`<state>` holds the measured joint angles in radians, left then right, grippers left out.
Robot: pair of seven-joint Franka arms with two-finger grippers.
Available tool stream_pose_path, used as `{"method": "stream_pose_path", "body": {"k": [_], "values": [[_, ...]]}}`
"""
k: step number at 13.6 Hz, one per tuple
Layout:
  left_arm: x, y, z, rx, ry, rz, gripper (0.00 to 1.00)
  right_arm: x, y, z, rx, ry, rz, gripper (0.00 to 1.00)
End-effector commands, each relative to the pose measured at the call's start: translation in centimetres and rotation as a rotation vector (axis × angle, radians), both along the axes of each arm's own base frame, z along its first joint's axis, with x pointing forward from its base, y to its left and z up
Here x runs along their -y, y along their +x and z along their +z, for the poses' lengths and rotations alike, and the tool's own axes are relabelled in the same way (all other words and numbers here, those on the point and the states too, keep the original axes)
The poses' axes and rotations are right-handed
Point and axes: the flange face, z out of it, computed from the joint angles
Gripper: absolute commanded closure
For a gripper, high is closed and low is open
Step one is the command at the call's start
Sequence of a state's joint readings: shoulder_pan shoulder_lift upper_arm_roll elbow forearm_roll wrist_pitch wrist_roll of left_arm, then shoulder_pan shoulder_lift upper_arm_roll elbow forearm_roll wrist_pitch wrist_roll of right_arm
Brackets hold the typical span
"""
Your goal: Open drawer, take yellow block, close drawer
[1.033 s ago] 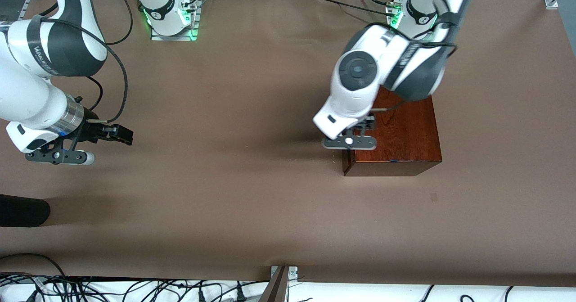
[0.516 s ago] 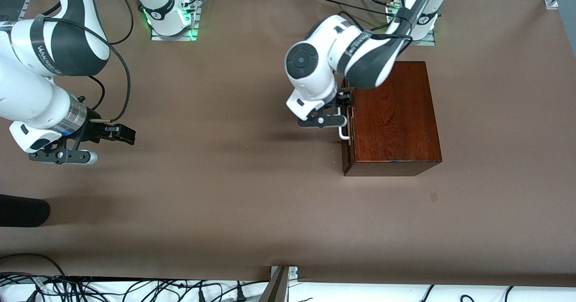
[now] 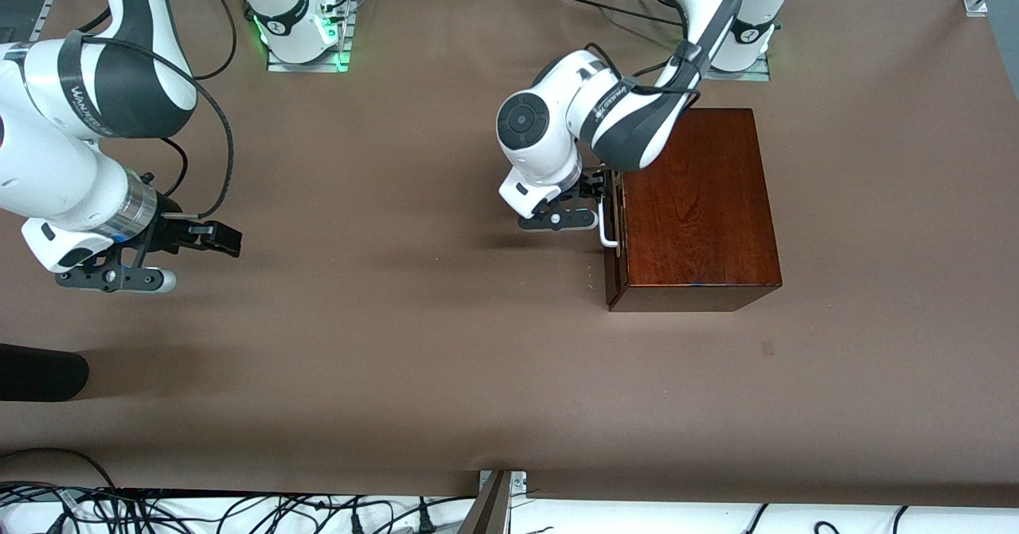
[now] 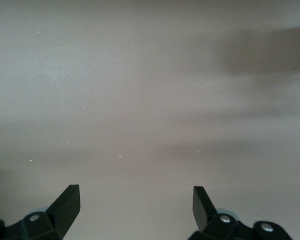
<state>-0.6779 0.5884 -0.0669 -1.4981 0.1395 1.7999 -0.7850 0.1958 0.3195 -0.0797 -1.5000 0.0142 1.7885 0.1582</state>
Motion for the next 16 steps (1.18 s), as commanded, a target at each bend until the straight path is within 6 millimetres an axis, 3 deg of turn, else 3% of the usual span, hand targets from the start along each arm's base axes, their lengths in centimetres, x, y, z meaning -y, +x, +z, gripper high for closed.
{"method": "stream_pose_path", "body": {"k": [1,8,13,16], "values": [[-1.1,-0.4,-0.3,0.061,0.048,-0.032,0.00,0.0,0.3,-0.2,0.001,-0.007,-0.008,0.00],[-1.5,-0.2,-0.2,0.084,0.063,-0.039,0.00,-0.3,0.4,-0.9,-0.008,-0.013,-0.061,0.00],[-3.4,-1.3,-3.9,0.093,0.023,-0.038,0.00,-0.1,0.4,-0.8,-0.008,-0.013,-0.061,0.00],[-3.9,-1.8,-5.0,0.097,0.011,-0.042,0.00,-0.2,0.3,-0.9,-0.016,-0.013,-0.063,0.00]]}}
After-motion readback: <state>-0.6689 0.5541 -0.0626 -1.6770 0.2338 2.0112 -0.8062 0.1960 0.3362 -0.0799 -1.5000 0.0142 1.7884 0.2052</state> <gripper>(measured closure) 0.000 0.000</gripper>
